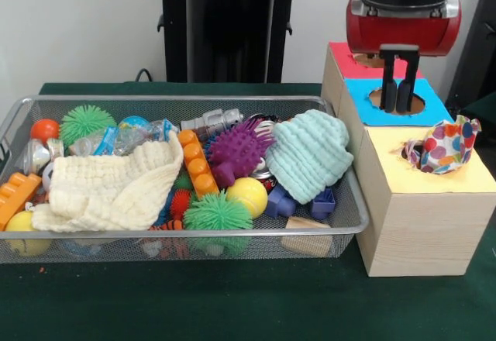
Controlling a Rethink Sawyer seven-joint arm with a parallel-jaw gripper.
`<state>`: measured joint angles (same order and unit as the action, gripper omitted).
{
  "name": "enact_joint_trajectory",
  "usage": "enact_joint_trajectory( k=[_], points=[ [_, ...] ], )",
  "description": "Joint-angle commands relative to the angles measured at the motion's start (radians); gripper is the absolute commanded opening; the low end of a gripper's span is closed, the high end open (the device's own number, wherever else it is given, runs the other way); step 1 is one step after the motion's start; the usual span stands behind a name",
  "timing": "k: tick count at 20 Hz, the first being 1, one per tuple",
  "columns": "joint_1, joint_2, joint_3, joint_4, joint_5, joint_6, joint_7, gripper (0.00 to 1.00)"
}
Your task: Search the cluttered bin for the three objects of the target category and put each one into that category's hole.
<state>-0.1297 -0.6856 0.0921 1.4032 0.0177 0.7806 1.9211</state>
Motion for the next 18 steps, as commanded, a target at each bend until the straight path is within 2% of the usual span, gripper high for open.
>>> enact_joint_trajectory(
  k=[1, 3, 6, 9, 12, 18],
  points=[
    [-0.034, -0.009, -0.014, 0.141, -0.054, 0.108, 0.01, 0.0],
    [-0.042, -0.01, -0.002, 0.15, -0.044, 0.107, 0.008, 0.0],
    [-0.053, -0.014, 0.033, 0.169, 0.009, 0.101, 0.039, 0.0],
    [-0.016, -0.031, 0.03, 0.163, 0.047, 0.13, 0.115, 0.0],
    [0.019, -0.029, 0.033, 0.158, 0.071, 0.112, 0.164, 0.0],
    [0.105, 0.035, 0.0, 0.102, 0.101, 0.082, 0.273, 0.0]
  ],
)
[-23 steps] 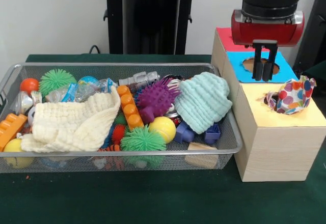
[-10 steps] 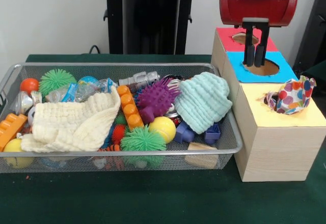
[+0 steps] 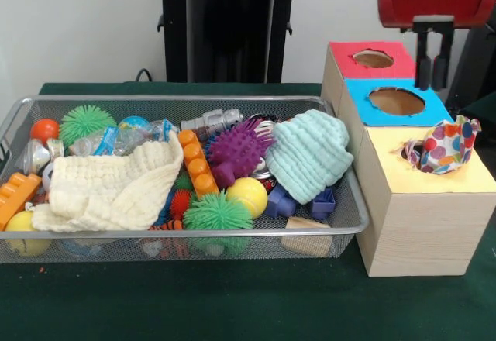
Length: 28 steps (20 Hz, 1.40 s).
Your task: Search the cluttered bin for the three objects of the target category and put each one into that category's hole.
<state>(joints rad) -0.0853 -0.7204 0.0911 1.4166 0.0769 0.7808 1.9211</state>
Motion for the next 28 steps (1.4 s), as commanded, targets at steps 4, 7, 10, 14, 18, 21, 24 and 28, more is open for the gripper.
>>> enact_joint_trajectory(
  k=[4, 7, 10, 14, 18, 21, 24, 28],
  points=[
    [0.113, 0.103, -0.031, 0.064, 0.054, 0.072, 0.314, 0.0],
    [0.141, 0.105, -0.051, 0.067, 0.066, 0.071, 0.327, 0.0],
    [0.159, 0.12, -0.068, 0.064, 0.074, 0.059, 0.319, 0.0],
    [0.13, 0.209, -0.086, 0.075, 0.037, -0.069, 0.253, 0.0],
    [0.12, 0.255, -0.11, 0.073, 0.001, -0.118, 0.217, 0.0],
    [0.115, 0.282, -0.125, 0.076, -0.017, -0.161, 0.185, 0.0],
    [0.109, 0.296, -0.133, 0.075, -0.025, -0.185, 0.163, 0.0],
    [0.11, 0.312, -0.153, 0.046, -0.038, -0.163, 0.143, 0.0]
  ],
)
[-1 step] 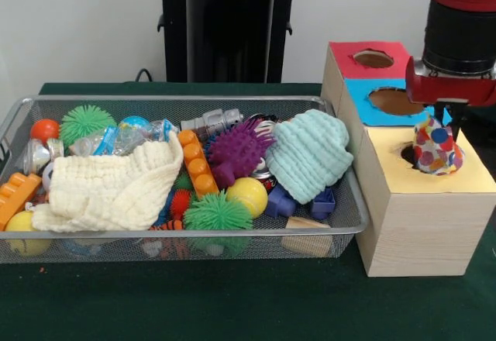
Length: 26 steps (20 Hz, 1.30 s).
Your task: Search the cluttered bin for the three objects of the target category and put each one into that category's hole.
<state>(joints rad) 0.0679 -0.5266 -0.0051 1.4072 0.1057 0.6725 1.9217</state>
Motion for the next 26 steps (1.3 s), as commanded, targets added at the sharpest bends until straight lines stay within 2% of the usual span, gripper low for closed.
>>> enact_joint_trajectory(
  k=[1, 8, 21, 26],
  points=[
    [-0.044, 0.121, -0.058, 0.05, -0.068, -0.054, 0.139, 0.0],
    [-0.054, 0.138, -0.054, 0.033, -0.069, -0.063, 0.109, 0.0],
    [-0.141, 0.218, 0.02, -0.033, -0.081, -0.218, 0.009, 0.0],
    [-0.141, 0.272, 0.027, -0.064, -0.091, -0.259, 0.02, 0.0]
  ],
)
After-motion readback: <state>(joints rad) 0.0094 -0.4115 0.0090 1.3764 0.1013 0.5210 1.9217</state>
